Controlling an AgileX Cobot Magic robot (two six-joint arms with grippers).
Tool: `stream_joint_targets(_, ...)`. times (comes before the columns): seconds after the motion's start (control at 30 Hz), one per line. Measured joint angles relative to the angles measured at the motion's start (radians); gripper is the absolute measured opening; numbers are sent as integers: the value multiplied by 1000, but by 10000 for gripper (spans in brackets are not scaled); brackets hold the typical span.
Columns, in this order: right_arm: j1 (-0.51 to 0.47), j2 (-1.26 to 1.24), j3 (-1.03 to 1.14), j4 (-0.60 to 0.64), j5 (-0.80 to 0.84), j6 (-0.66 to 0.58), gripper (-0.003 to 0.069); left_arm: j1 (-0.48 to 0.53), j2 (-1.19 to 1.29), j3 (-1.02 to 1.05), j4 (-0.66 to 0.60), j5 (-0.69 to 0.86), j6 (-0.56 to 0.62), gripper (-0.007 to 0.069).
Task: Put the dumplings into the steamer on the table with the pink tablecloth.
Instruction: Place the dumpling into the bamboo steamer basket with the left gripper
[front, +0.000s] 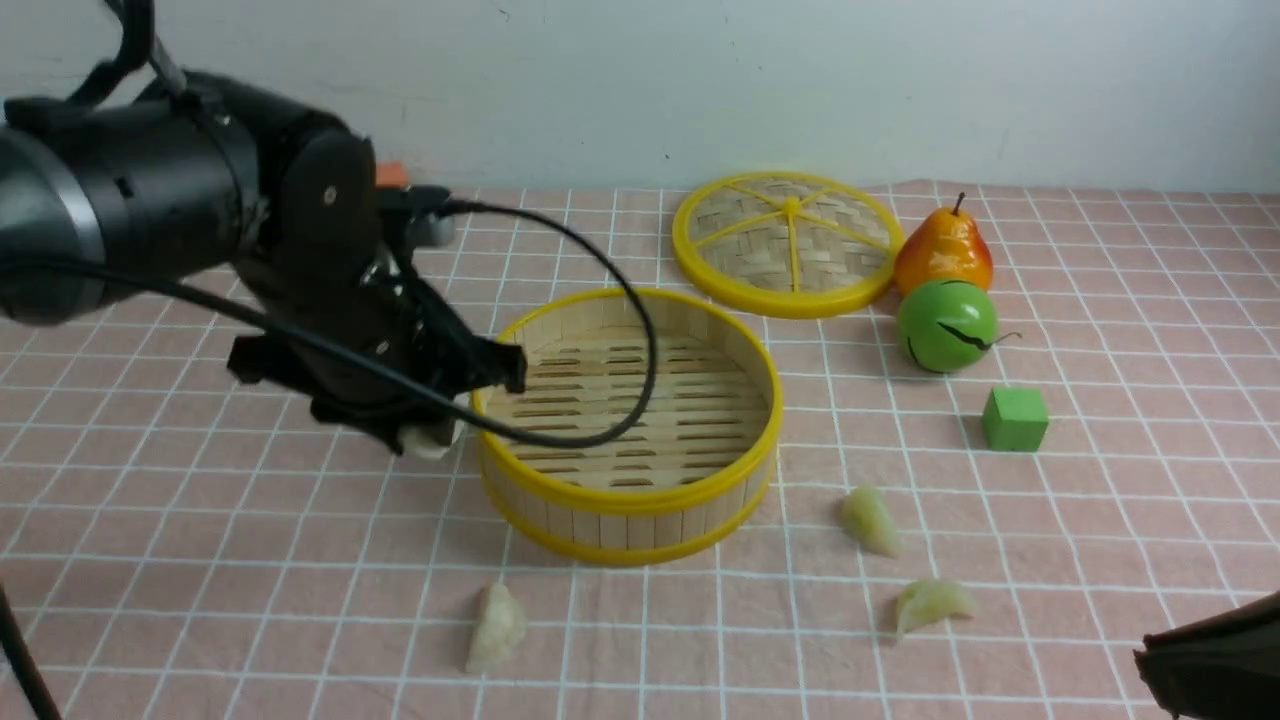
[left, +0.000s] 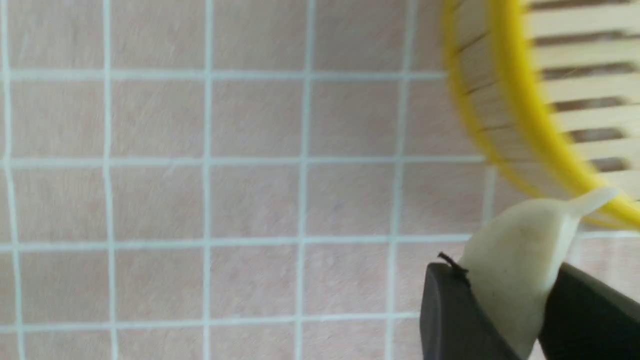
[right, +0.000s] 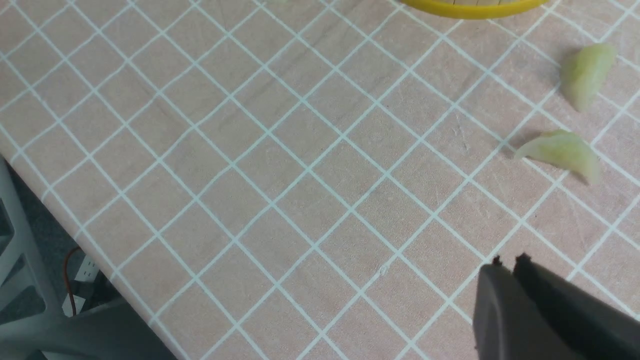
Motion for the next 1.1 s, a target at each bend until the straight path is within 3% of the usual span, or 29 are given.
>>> stream_joint_targets(0.13,0,0,-1,19,-4,0,42,-109,71,-209,-5,37,50,217)
stream_joint_targets(0.23,0,0,-1,35,24,0,42,-137,186,-336,-30,61,61,217)
stream_joint_targets(0.53,0,-4,-1,70,197,4,42,-108,537,-651,-53,100,62,217)
stream_joint_targets(0.77,0,-6,-1,72,213,-2,50,-107,641,-730,-64,90,46,227)
stream_joint_targets(0.93,0,-6,-1,72,179,-42,54,-107,649,-747,-73,132,45,361)
stream_joint_targets(1.1,0,-6,-1,72,97,-51,59,-108,576,-808,-52,303,104,492)
